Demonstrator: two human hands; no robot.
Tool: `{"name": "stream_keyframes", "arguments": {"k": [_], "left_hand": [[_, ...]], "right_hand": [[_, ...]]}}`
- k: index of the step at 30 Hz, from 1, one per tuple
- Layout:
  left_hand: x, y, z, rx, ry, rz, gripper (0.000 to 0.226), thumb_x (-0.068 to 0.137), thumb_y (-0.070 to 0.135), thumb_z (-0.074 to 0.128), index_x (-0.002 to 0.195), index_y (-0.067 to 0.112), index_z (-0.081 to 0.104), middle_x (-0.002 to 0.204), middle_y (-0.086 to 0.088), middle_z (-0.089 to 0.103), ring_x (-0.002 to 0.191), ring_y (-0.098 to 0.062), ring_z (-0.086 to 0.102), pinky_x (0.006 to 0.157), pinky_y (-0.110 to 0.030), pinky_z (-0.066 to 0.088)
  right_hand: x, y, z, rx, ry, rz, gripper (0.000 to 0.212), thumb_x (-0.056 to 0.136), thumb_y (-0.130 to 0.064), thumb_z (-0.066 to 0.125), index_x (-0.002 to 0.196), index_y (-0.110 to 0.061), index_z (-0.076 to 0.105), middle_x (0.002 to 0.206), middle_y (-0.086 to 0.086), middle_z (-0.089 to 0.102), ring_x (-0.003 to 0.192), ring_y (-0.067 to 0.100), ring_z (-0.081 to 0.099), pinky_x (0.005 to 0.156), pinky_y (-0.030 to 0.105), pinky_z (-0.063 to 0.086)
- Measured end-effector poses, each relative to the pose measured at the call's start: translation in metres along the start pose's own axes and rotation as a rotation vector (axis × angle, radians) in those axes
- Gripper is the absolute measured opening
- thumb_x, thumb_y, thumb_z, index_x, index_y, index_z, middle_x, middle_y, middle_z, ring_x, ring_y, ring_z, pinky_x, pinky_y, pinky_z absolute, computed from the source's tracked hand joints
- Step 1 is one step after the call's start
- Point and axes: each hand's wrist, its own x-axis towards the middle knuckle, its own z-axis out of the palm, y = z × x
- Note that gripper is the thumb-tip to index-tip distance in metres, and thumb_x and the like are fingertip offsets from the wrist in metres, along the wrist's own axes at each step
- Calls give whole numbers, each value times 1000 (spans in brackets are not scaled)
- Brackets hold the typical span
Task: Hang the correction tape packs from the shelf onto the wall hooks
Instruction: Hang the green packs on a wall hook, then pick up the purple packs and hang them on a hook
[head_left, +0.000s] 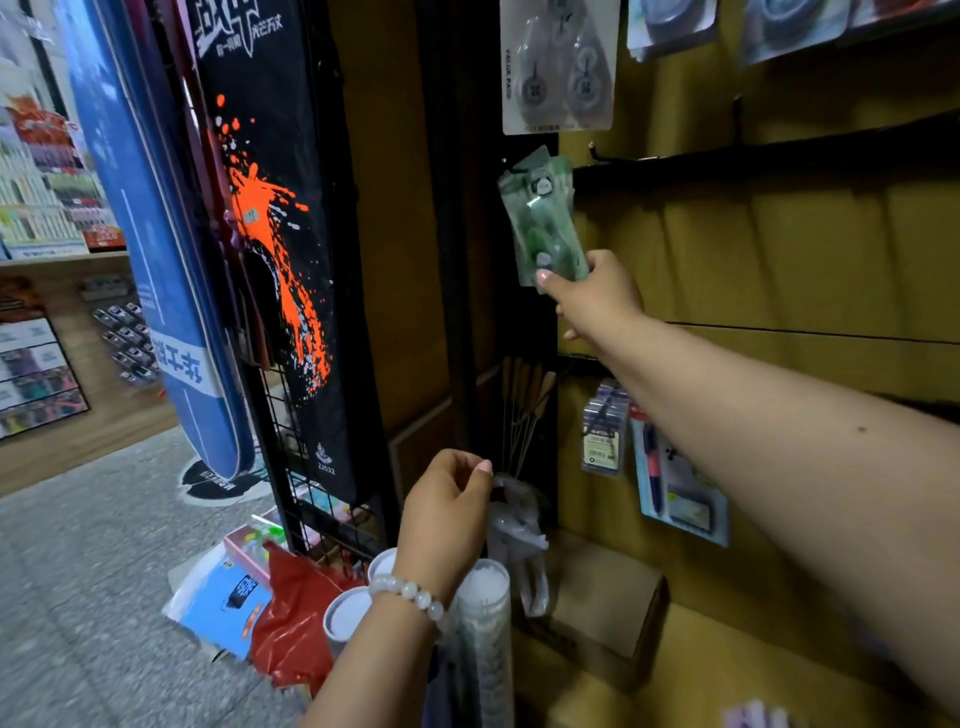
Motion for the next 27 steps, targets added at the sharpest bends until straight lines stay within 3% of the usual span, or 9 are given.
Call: {"name": "stream_keyframes", "arguments": {"k": [3,5,9,12,16,20,25,27], "left_hand": [[-8,0,6,56,-26,10,10,95,31,55,87,27,59,78,-1,66,77,-23,66,75,-45,56],[-12,-1,10,106,-30,19,11,96,30,55,87,25,59,77,1,66,74,-19,65,72,-39,55],[-23,-8,18,232,-48,52,14,95,31,55,96,18,62,81,1,67,81,-21,66,77,-38,55],[-35,-20,27,372,-104,58,20,95,31,54,103,14,62,89,-2,69,89,-23,65,77,-33,50],[-52,-40,46,538,-276,44,13,95,28,54,97,15,57,98,-7,70,95,-26,64,73,-29,42],[-60,-54,68,631,-399,53,14,95,27,53,88,17,49,97,-13,69,95,-29,64,68,-27,36],[-72,-75,103,638,-453,-11,21,96,27,53,102,7,58,105,-15,68,100,-31,63,75,-29,42],[-79,-90,120,630,-499,-45,26,96,27,53,106,4,59,106,-15,69,100,-30,63,76,-28,42]], "right_hand": [[-14,4,-4,-8,-60,53,66,87,-37,66,140,-9,38,128,7,51,103,27,63,36,20,43],[-26,8,-11,-1,-116,68,64,89,-37,63,141,-9,38,123,6,54,100,24,64,34,17,42],[-68,34,-25,-42,-229,15,26,90,-39,61,97,-14,64,94,9,70,72,17,66,46,26,49],[-112,75,-40,-182,-312,9,29,90,-39,61,73,-16,62,74,9,70,57,15,61,59,31,48],[-153,145,-68,-460,-403,87,35,89,-42,60,78,-10,68,73,5,67,73,19,62,69,32,48],[-160,216,-93,-558,-394,241,38,87,-44,61,58,-21,55,69,2,63,78,24,65,70,31,48],[-164,282,-122,-597,-375,409,42,89,-43,58,65,-9,62,75,23,69,77,35,65,73,38,50],[-168,305,-133,-618,-370,490,46,89,-44,57,62,-7,59,75,22,66,76,34,61,73,37,49]]}}
